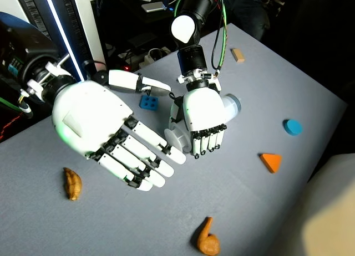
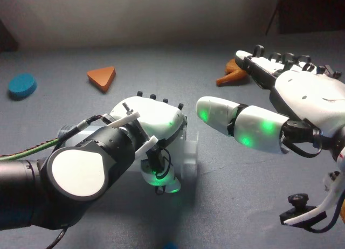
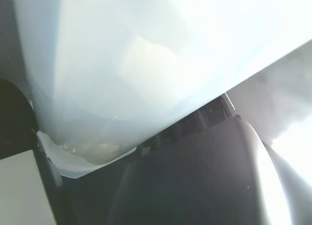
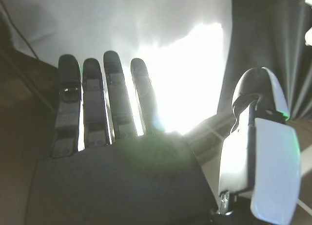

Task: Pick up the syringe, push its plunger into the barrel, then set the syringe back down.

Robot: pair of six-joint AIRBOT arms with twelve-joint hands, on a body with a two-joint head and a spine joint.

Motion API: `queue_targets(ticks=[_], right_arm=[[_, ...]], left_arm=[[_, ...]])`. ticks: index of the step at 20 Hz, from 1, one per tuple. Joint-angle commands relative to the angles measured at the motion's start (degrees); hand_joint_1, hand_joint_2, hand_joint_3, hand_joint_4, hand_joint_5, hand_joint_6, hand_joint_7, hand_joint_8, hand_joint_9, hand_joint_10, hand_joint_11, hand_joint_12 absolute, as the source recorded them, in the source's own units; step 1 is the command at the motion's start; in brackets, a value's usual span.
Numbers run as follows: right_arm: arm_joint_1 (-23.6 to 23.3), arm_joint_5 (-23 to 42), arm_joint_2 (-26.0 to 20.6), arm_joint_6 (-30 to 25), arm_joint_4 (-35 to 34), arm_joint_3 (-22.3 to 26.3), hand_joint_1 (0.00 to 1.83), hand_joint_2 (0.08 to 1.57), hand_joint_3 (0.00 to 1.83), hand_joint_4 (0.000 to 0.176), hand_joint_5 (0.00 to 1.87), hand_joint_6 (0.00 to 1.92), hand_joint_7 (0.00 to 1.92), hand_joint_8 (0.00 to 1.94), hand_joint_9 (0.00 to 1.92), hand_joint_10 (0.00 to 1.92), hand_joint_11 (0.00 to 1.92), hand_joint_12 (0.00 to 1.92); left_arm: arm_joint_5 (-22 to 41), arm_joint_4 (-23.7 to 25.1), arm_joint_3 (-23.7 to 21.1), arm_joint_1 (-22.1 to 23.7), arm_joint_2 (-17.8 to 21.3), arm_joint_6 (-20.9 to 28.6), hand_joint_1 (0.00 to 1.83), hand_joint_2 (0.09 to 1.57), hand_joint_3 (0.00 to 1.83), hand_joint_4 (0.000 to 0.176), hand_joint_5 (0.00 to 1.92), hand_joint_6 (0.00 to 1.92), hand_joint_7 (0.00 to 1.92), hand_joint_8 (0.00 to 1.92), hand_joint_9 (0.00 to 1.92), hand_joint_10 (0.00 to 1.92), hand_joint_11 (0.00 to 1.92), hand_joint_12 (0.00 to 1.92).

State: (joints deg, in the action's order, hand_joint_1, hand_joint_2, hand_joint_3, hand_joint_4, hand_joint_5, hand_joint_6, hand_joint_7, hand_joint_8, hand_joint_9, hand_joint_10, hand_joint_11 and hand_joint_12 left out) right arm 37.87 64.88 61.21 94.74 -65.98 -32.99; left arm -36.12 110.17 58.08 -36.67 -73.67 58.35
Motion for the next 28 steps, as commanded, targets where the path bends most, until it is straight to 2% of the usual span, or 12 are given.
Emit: queue_targets(ticks=[1,2,3,4,7,10,11,13,16,21,24,28], right_arm=[[-0.8,3.8,0.3,-0.3,4.6,0.1,0.02,0.95,0.0,0.047,0.15,0.0,0.24,0.0,0.17,0.0,0.0,0.77],[-0.9,3.7,0.3,-0.3,4.6,0.1,0.02,0.95,0.0,0.047,0.15,0.0,0.24,0.0,0.17,0.0,0.0,0.77],[-0.9,3.7,0.4,-0.3,4.6,0.1,0.02,0.95,0.0,0.047,0.15,0.0,0.24,0.0,0.17,0.0,0.0,0.77],[-0.9,3.7,0.4,-0.3,4.6,0.1,0.02,0.95,0.0,0.047,0.15,0.0,0.24,0.0,0.17,0.0,0.0,0.77],[-1.0,3.7,0.4,-0.3,4.6,0.0,0.02,0.95,0.0,0.047,0.15,0.0,0.24,0.0,0.18,0.0,0.0,0.77],[-1.1,3.6,0.4,-0.5,4.6,0.0,0.03,0.95,0.0,0.047,0.16,0.0,0.24,0.0,0.18,0.0,0.0,0.77],[-1.1,3.6,0.4,-0.5,4.6,0.0,0.03,0.95,0.0,0.047,0.16,0.0,0.24,0.0,0.18,0.0,0.0,0.77],[-1.1,3.5,0.5,-0.5,4.6,0.0,0.03,0.95,0.0,0.047,0.16,0.0,0.24,0.0,0.18,0.0,0.0,0.77],[-1.1,3.7,0.6,-0.6,4.6,0.0,0.03,0.95,0.0,0.047,0.16,0.0,0.24,0.0,0.18,0.0,0.0,0.75],[-1.5,3.8,0.5,-0.6,4.6,0.0,0.03,0.95,0.0,0.047,0.15,0.0,0.22,0.0,0.16,0.0,0.0,0.74],[-1.6,3.9,0.6,-0.6,4.6,0.0,0.01,0.94,0.0,0.046,0.16,0.0,0.25,0.01,0.2,0.01,0.0,0.81],[-1.6,4.2,0.6,-0.6,4.6,0.1,0.01,0.94,0.0,0.046,0.16,0.0,0.24,0.0,0.17,0.0,0.0,0.75]], left_arm=[[-3.0,3.7,0.1,0.6,-0.2,-0.5,1.06,1.2,0.0,0.0,0.79,1.25,0.88,0.54,0.77,0.53,0.58,1.05],[-3.0,3.7,0.1,0.6,-0.2,-0.4,0.95,1.16,0.0,0.0,0.75,0.54,0.88,0.27,0.77,0.34,0.53,0.98],[-3.0,3.7,0.1,0.7,-0.2,-0.4,0.84,1.15,0.0,0.0,0.79,0.2,0.86,0.1,0.76,0.18,0.48,0.9],[-2.9,3.7,0.1,0.8,-0.2,-0.4,0.71,1.14,0.0,0.0,0.74,0.05,0.78,0.02,0.69,0.07,0.4,0.83],[-2.6,3.7,0.0,0.8,-0.2,-0.4,0.41,1.13,0.0,0.0,0.51,0.0,0.49,0.0,0.43,0.0,0.18,0.73],[-2.5,3.7,-0.2,0.8,-0.2,-0.4,0.33,1.04,0.0,0.0,0.31,0.0,0.27,0.0,0.22,0.0,0.01,0.72],[-2.2,3.7,-0.2,0.8,-0.2,-0.4,0.3,1.01,0.0,0.0,0.28,0.0,0.21,0.0,0.17,0.0,0.0,0.62],[-1.9,3.7,-0.4,0.9,0.0,-0.4,0.12,1.02,0.0,0.0,0.2,0.0,0.1,0.0,0.08,0.0,0.0,0.5],[-1.6,3.7,-0.9,1.1,0.8,-0.4,0.0,1.03,0.0,0.0,0.13,0.0,0.07,0.0,0.07,0.0,0.0,0.49],[0.1,4.2,-1.3,2.3,3.1,-0.4,0.0,1.07,0.02,0.0,0.13,0.0,0.06,0.0,0.06,0.0,0.0,0.46],[0.9,4.3,-1.4,3.9,4.8,-0.4,0.0,1.08,0.01,0.0,0.13,0.0,0.06,0.0,0.06,0.0,0.0,0.46],[1.8,4.3,-2.2,6.4,7.4,-2.2,0.0,1.08,0.01,0.0,0.14,0.01,0.06,0.0,0.07,0.0,0.0,0.46]])
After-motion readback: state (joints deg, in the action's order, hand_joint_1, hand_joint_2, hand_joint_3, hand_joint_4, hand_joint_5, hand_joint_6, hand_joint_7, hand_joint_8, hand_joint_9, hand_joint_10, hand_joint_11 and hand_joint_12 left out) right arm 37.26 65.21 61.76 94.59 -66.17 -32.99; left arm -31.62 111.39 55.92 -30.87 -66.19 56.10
